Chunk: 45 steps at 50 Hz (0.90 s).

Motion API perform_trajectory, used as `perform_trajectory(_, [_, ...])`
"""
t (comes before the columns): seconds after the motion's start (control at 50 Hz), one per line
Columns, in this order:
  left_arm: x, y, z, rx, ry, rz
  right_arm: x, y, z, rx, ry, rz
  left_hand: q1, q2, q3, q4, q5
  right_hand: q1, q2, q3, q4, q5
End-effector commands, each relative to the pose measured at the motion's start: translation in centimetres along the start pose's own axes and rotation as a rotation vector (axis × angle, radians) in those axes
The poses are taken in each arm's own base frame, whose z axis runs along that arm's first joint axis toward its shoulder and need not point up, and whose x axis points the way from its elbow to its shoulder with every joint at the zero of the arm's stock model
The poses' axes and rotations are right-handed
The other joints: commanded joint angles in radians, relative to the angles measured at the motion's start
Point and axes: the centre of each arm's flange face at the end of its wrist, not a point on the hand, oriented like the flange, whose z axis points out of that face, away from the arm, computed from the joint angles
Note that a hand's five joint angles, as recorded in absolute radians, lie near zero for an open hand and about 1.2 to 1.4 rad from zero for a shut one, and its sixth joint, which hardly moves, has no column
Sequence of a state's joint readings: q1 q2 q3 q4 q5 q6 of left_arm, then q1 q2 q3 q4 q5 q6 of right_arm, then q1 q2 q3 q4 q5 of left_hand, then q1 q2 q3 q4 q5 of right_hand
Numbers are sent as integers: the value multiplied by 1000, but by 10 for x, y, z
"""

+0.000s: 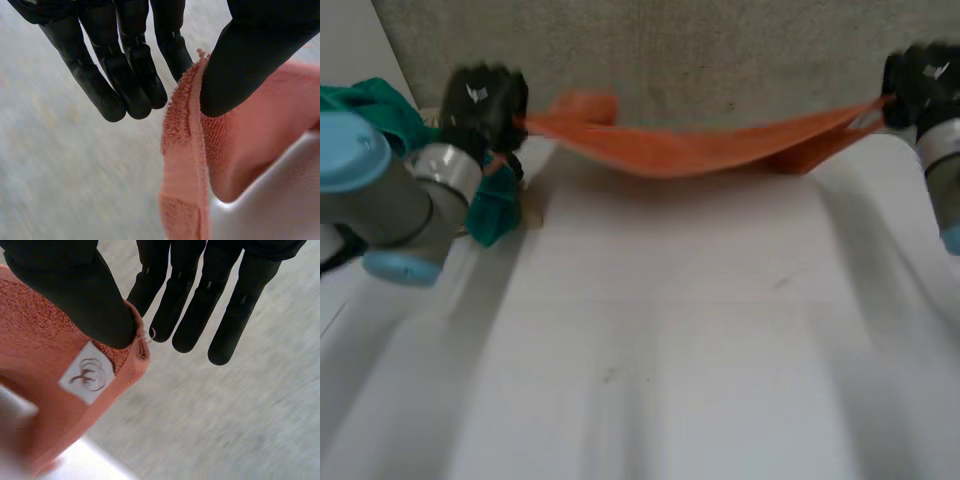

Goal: Fold the laundry.

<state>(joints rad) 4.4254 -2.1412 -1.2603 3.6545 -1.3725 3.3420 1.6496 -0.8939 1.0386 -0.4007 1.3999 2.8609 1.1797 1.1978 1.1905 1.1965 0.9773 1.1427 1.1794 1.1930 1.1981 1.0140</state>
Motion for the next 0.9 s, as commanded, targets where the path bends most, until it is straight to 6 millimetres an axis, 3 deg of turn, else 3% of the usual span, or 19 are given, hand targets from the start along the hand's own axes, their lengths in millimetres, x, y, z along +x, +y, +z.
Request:
perform_trajectory(0.02, [19,65,-57,-261,82,17,-18,63,-52,-292,-146,-89,217,198,206,200,244,254,217,203,198,208])
perform_trajectory(0.12, [18,77,-88,-393,114,34,-7,72,-82,-445,-181,-158,217,198,206,200,244,254,217,203,198,208])
perform_trajectory(0.22, [18,73,-127,-556,160,19,18,63,-111,-599,-207,-239,217,198,206,200,244,254,217,203,198,208])
perform_trajectory(0.3, [24,73,-143,-607,217,31,30,57,-121,-649,-202,-242,217,198,206,200,244,254,217,203,198,208])
perform_trajectory(0.38, [19,83,-134,-546,220,86,29,59,-122,-654,-194,-210,-15,-33,-25,-31,13,254,217,203,198,208])
perform_trajectory(0.44, [12,89,-125,-513,192,108,27,64,-122,-661,-188,-190,-41,-59,-52,-58,-13,254,217,203,198,208])
perform_trajectory(0.5, [11,97,-118,-504,173,106,23,67,-121,-659,-184,-171,-320,-338,-330,-337,-292,254,217,203,198,208])
perform_trajectory(0.64, [16,98,-120,-553,143,12,25,69,-121,-662,-154,-159,-385,-403,-396,-402,-357,254,217,203,198,208])
perform_trajectory(0.8, [29,92,-130,-608,162,-92,39,69,-116,-649,-114,-166,-306,-324,-317,-323,-278,254,217,203,198,208])
perform_trajectory(0.9, [31,89,-134,-624,174,-51,45,67,-116,-648,-101,-167,215,197,204,198,243,254,217,203,198,208])
